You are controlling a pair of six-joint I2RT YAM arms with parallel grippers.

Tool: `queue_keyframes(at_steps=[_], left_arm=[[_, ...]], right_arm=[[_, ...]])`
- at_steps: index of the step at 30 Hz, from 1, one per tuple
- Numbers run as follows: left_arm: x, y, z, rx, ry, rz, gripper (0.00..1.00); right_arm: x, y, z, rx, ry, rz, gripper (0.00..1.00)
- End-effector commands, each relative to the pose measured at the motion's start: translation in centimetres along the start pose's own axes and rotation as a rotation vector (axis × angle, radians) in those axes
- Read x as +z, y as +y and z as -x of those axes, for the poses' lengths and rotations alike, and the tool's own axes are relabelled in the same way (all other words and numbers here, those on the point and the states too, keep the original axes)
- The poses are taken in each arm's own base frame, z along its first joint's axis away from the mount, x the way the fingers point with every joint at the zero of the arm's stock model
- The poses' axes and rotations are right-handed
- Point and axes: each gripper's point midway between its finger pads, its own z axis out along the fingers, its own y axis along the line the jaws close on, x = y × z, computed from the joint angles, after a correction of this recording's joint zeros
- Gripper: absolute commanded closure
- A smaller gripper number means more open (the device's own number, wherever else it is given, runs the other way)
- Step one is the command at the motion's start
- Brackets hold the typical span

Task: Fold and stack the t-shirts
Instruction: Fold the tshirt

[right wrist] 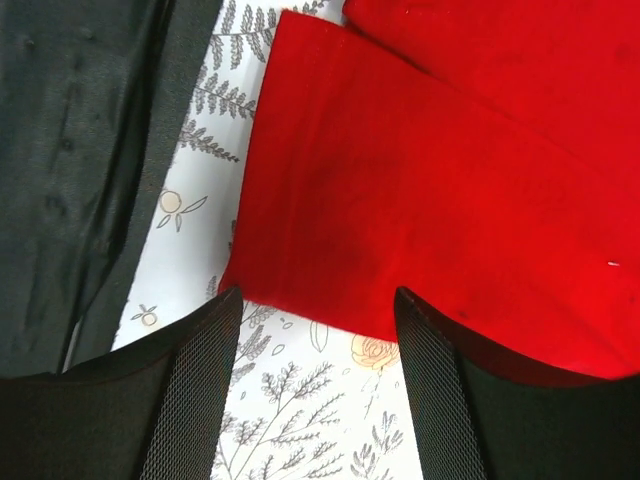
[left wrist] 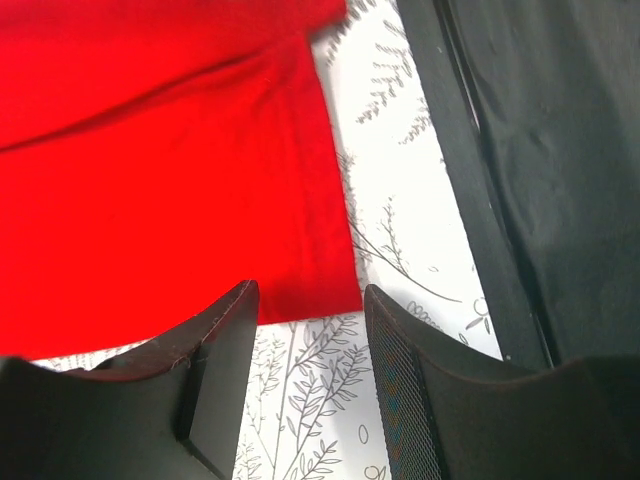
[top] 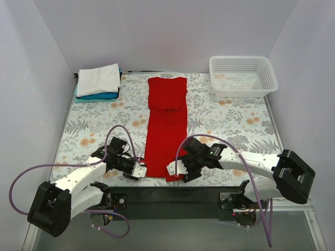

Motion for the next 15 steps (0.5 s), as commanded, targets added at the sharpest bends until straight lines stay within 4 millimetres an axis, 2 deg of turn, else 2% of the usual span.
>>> queue_keyframes(at_steps=[1,8,12,15], left_arm=[[0.4,-0.3,-0.5,0.098,0.01,-0.027,0.54],[1.1,-0.2,-0.8,0.133,0.007,-0.038,0.54],[1.7,-0.4,-1.0,0.127,0.022,-0.062,0.56],[2.1,-0.6,-1.2,0.114,0.027,-0.085,0.6]], right_arm=[[0.7,-1.6,0.6,-0.054,0.002,-0.045,0.32],[2.0,1.3,0.0,-0.101,0.03,0.024,0.36],[2.7,2.1,-0.7,-0.094,0.054,0.051,0.38],[3.2,2.8,-1.7,-0.083,0.079,0.074,0.42]])
